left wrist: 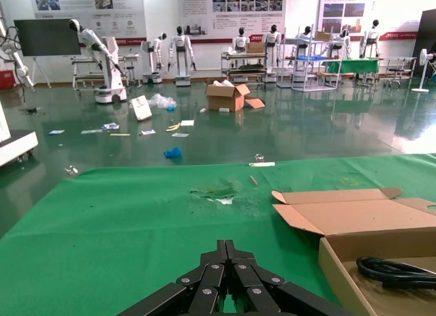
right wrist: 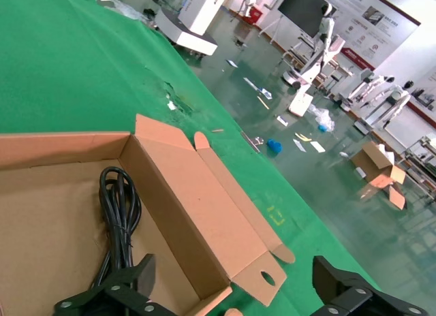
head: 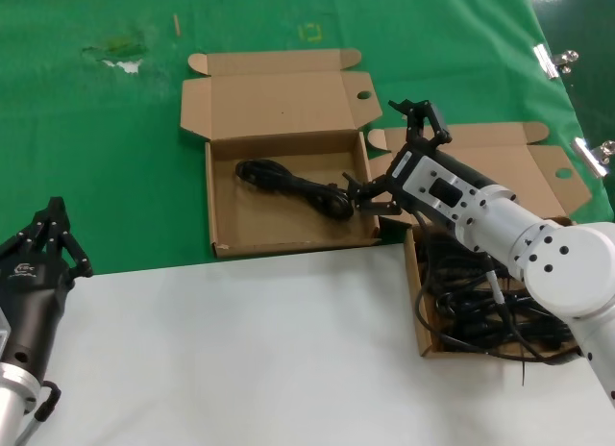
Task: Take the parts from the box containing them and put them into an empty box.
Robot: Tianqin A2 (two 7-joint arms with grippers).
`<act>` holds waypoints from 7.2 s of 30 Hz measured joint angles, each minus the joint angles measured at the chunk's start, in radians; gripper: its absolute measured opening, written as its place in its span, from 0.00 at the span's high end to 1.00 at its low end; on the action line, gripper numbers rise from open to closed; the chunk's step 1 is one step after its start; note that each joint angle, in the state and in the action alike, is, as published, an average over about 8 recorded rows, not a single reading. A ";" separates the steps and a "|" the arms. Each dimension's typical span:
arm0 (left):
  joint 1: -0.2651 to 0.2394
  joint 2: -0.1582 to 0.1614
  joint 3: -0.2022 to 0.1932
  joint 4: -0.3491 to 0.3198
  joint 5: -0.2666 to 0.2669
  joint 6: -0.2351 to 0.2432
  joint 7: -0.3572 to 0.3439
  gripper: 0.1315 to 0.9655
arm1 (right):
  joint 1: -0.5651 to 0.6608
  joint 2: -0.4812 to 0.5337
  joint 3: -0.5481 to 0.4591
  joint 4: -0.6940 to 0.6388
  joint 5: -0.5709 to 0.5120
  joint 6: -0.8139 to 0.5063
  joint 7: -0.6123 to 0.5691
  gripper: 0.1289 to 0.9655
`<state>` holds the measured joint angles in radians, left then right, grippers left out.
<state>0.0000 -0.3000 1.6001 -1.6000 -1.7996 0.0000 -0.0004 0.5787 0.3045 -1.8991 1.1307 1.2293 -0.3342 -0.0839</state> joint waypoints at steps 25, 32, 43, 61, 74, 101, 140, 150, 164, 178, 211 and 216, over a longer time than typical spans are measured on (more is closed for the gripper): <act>0.000 0.000 0.000 0.000 0.000 0.000 0.000 0.72 | -0.121 -0.001 0.063 0.098 0.119 0.070 0.018 0.01; 0.000 0.000 0.000 0.000 0.000 0.000 0.000 0.55 | -0.175 -0.001 0.090 0.142 0.173 0.101 0.025 0.00; 0.000 0.000 0.000 0.000 0.000 0.000 0.000 0.33 | -0.260 -0.002 0.134 0.211 0.256 0.150 0.038 0.00; 0.000 0.000 0.000 0.000 0.000 0.000 0.000 0.03 | -0.399 -0.003 0.206 0.323 0.393 0.230 0.058 0.00; 0.000 0.000 0.000 0.000 0.000 0.000 0.000 0.00 | -0.500 -0.004 0.258 0.405 0.492 0.288 0.072 0.00; 0.000 0.000 0.000 0.000 0.000 0.000 0.001 0.00 | -0.559 -0.004 0.289 0.454 0.552 0.323 0.081 0.00; 0.000 0.000 0.000 0.000 0.000 0.000 0.000 0.00 | -0.559 -0.004 0.289 0.454 0.552 0.323 0.081 0.00; 0.000 0.000 0.000 0.000 0.000 0.000 0.000 0.00 | -0.559 -0.004 0.289 0.454 0.552 0.323 0.081 0.00; 0.000 0.000 0.000 0.000 0.000 0.000 0.000 0.00 | -0.559 -0.004 0.289 0.454 0.552 0.323 0.081 0.00; 0.000 0.000 0.000 0.000 0.000 0.000 0.000 0.00 | -0.559 -0.004 0.289 0.454 0.552 0.323 0.081 0.00; 0.000 0.000 0.000 0.000 0.000 0.000 0.000 0.00 | -0.559 -0.004 0.289 0.454 0.552 0.323 0.081 0.00; 0.000 0.000 0.000 0.000 0.000 0.000 0.000 0.00 | -0.559 -0.004 0.289 0.454 0.552 0.323 0.081 0.00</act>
<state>0.0000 -0.3000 1.6000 -1.6000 -1.8000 0.0000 0.0000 0.0194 0.3002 -1.6100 1.5843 1.7808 -0.0112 -0.0028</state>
